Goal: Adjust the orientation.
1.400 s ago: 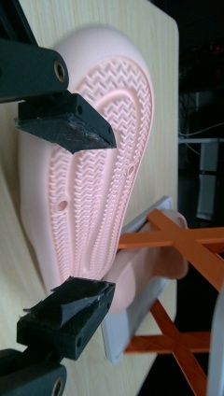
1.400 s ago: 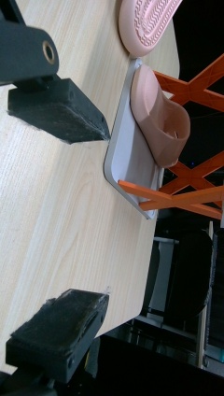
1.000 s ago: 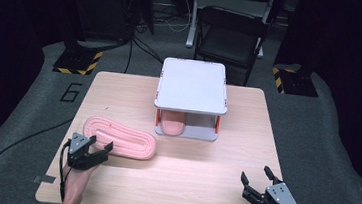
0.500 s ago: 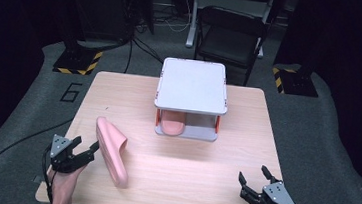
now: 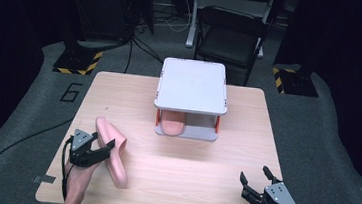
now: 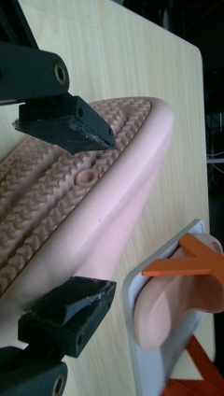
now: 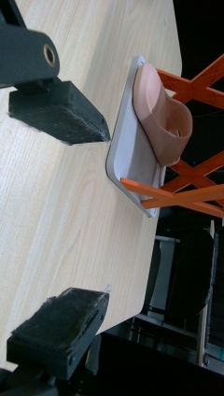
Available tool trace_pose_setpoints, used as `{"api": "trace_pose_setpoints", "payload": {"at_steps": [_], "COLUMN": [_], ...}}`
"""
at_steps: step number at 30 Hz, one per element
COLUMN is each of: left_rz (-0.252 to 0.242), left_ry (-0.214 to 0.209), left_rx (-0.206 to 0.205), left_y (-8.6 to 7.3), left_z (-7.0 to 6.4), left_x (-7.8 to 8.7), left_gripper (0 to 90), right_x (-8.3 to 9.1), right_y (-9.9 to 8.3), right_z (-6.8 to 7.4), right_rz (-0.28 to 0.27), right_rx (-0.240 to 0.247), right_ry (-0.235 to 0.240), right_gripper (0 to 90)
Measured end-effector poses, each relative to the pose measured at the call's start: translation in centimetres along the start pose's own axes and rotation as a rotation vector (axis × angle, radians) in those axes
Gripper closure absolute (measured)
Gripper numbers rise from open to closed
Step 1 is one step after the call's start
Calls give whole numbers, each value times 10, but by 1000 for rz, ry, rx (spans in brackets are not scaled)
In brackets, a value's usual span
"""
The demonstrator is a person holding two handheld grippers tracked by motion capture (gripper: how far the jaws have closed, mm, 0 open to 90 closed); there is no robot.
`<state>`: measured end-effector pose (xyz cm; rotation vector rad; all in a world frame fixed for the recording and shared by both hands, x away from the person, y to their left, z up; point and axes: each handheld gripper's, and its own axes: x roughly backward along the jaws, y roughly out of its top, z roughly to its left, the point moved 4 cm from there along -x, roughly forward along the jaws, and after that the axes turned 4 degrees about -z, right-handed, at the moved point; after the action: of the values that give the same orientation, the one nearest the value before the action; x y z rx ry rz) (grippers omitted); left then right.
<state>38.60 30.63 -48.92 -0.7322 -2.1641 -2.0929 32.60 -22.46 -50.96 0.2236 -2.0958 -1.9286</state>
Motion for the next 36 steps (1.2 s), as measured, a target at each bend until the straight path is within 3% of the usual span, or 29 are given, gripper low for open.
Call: {"api": "trace_pose_setpoints", "payload": {"at_steps": [2, 5, 6, 7, 8, 9, 13, 14, 15, 17, 21, 24, 26, 36], "left_rz": [-7, -20, -20, -16, -16, 0, 23, 34, 60, 81, 80, 93, 70, 95], "left_ry": [19, 57, 57, 81, 81, 107, 126, 143, 185, 207, 170, 122, 124, 32], "left_rx": [-10, 8, 8, 5, 5, 4, 15, 22, 36, 42, 70, 98, 106, 72], "left_y": [1, 0, 0, -2, -2, -6, -16, -19, -25, -30, -38, -42, -41, -33], "left_z": [6, 24, 24, 33, 33, 42, 54, 59, 67, 73, 78, 71, 69, 46], "left_x": [6, 25, 25, 35, 35, 46, 57, 60, 62, 59, 48, 32, 27, -6], "left_gripper": [270, 271, 273, 280, 286, 299, 310, 319, 328, 362, 373, 373, 373, 367], "right_x": [-1, 0, 0, -1, -1, -1, -1, -1, -1, -1, -2, -2, -1, 0], "right_y": [0, 1, 0, 0, 0, 0, 1, 1, 1, 1, 1, 1, 1, 1], "right_z": [1, 2, 2, 2, 2, 3, 4, 5, 6, 6, 7, 7, 7, 4], "right_rz": [2, 1, 1, 1, 1, 1, 3, 3, 3, 3, 6, 8, 8, 7], "right_rx": [-1, 16, 14, 13, 13, 12, 10, 18, 20, 19, 20, 29, 26, 20], "right_ry": [2, 6, 5, 6, 6, 6, 10, 11, 13, 15, 20, 19, 20, 15], "right_gripper": [181, 182, 182, 182, 182, 182, 183, 183, 183, 183, 184, 186, 186, 187]}}
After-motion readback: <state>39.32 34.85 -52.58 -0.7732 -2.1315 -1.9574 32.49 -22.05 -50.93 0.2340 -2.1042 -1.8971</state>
